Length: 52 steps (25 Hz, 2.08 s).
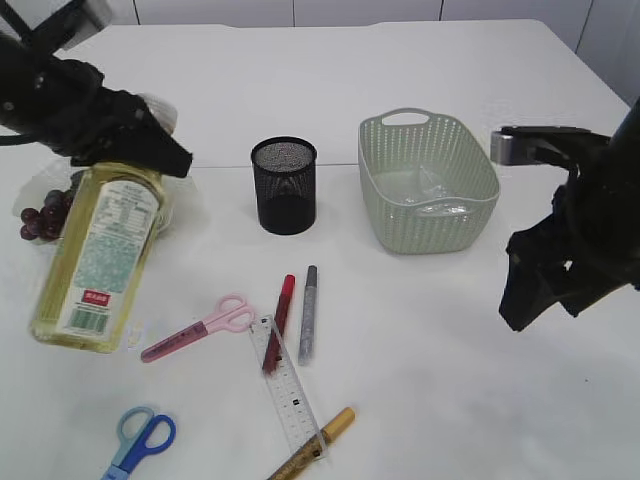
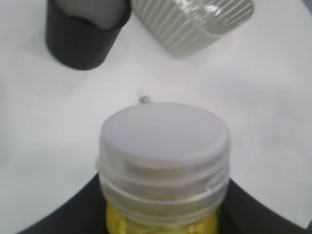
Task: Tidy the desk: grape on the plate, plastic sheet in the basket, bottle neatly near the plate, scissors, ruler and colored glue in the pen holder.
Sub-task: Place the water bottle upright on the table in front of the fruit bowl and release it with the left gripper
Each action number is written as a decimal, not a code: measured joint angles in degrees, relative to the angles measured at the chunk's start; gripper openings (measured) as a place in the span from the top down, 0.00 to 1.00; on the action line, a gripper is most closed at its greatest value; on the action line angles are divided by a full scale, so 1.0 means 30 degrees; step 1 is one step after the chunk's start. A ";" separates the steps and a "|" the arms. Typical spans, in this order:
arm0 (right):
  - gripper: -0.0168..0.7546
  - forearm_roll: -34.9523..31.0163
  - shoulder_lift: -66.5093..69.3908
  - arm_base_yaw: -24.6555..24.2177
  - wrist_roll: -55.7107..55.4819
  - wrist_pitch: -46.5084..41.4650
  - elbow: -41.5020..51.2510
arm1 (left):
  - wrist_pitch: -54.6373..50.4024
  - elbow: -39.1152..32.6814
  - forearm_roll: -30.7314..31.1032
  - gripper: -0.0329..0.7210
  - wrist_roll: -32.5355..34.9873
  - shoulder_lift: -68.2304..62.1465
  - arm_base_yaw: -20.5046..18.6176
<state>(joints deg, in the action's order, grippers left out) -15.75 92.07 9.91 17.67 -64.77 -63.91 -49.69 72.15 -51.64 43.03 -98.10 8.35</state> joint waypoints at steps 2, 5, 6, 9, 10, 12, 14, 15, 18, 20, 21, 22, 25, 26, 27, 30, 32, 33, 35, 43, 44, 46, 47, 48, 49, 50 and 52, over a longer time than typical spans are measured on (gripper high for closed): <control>0.29 0.0381 0.0000 0.0000 -0.0448 -0.0283 -0.0670 | 0.0000 0.0466 0.2688 0.54 -0.2099 0.0000 -0.0062; 0.29 0.1008 0.0000 0.0000 -0.1089 -0.0719 -0.1527 | -0.0089 0.1435 0.6494 0.55 -0.5236 0.0000 -0.0099; 0.29 0.1207 0.0000 0.0000 -0.1302 -0.0804 -0.1740 | -0.0178 0.1779 0.7611 0.55 -0.6212 0.0000 -0.0134; 0.29 0.1670 0.0000 0.0000 -0.1848 -0.0987 -0.1941 | -0.0479 0.2457 1.0430 0.55 -0.8769 0.0000 -0.0141; 0.29 0.1870 0.0000 0.0000 -0.1989 -0.1123 -0.1941 | -0.0645 0.2606 1.1373 0.55 -0.9731 0.0000 -0.0141; 0.29 0.2049 0.0000 0.0000 -0.2138 -0.1314 -0.1941 | -0.0986 0.2773 1.3122 0.55 -1.1571 0.0000 -0.0141; 0.29 0.2207 0.0000 0.0000 -0.2231 -0.1449 -0.1941 | -0.1563 0.2950 1.5000 0.55 -1.3415 0.0000 -0.0141; 0.29 0.2259 0.0000 0.0000 -0.2273 -0.1491 -0.1941 | -0.1879 0.3096 1.5713 0.55 -1.4100 0.0000 -0.0141; 0.29 0.2303 0.0000 0.0000 -0.2359 -0.1527 -0.1941 | -0.2648 0.3517 1.7849 0.55 -1.6360 0.0000 -0.0141; 0.29 0.2316 0.0000 0.0000 -0.2402 -0.1527 -0.1941 | -0.3141 0.3899 1.8872 0.55 -1.7058 0.0000 -0.0141; 0.29 0.2316 0.0000 0.0000 -0.2402 -0.1527 -0.1941 | -0.3451 0.4103 1.9132 0.55 -1.7256 0.0000 -0.0171; 0.29 0.2347 0.0000 0.0000 -0.2402 -0.1561 -0.1941 | -0.3810 0.4401 1.9269 0.55 -1.7308 0.0000 -0.0216; 0.29 0.2347 0.0000 0.0000 -0.2402 -0.1555 -0.1941 | -0.4640 0.5408 1.9795 0.55 -1.7451 0.0000 -0.0382; 0.29 0.2347 0.0000 0.0000 -0.2402 -0.1555 -0.1941 | -0.4637 0.5676 1.9940 0.55 -1.7451 0.0000 -0.0382; 0.29 0.2347 0.0000 0.0000 -0.2402 -0.1555 -0.1941 | -0.4545 0.5854 2.0039 0.55 -1.7451 0.0000 -0.0382; 0.29 0.2347 0.0000 0.0000 -0.2402 -0.1555 -0.1941 | -0.3431 0.5923 2.0111 0.55 -1.7543 0.0093 -0.0382; 0.29 0.2347 0.0000 0.0000 -0.2402 -0.1555 -0.1941 | -0.2430 0.5923 2.0111 0.55 -1.7853 0.0225 -0.0382; 0.29 0.2347 0.0000 0.0000 -0.2402 -0.1555 -0.1941 | -0.2014 0.5923 2.0111 0.55 -1.7961 0.0267 -0.0382; 0.29 0.2347 0.0000 0.0000 -0.2402 -0.1409 -0.1941 | -0.1139 0.5923 2.0149 0.55 -1.8219 0.0486 -0.0382; 0.29 0.2557 0.0000 0.0000 -0.2402 -0.1341 -0.1941 | 0.4858 0.1109 2.3728 0.55 -2.2506 0.3319 -0.0382; 0.29 0.2590 0.0000 0.0000 -0.2402 -0.1341 -0.1941 | 0.6001 0.0056 2.4392 0.55 -2.3130 0.3916 -0.0417; 0.29 0.2636 0.0000 0.0000 -0.2402 -0.1295 -0.1941 | 0.8504 -0.1780 2.5499 0.55 -2.4225 0.5081 -0.0417; 0.29 0.2636 0.0000 0.0000 -0.2402 -0.1220 -0.1941 | 0.9646 -0.2699 2.5848 0.55 -2.4451 0.5513 -0.0455; 0.29 0.2636 0.0000 0.0000 -0.2402 -0.1115 -0.1941 | 1.1108 -0.3569 2.6028 0.55 -2.4637 0.5933 -0.0551; 0.29 0.2636 0.0000 0.0000 -0.2402 -0.1010 -0.1941 | 1.2655 -0.4271 2.6158 0.55 -2.4774 0.6256 -0.0675; 0.29 0.2636 0.0000 0.0000 -0.2402 -0.0970 -0.1941 | 1.3926 -0.5100 2.6255 0.55 -2.4810 0.6426 -0.0778; 0.29 0.2676 0.0000 0.0000 -0.2436 -0.0926 -0.1941 | 1.6809 -0.6644 2.6467 0.55 -2.4885 0.6572 -0.1126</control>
<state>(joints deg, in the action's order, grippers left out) -7.72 92.07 9.91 10.36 -67.55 -69.73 0.74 52.22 27.76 -31.62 -78.38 4.97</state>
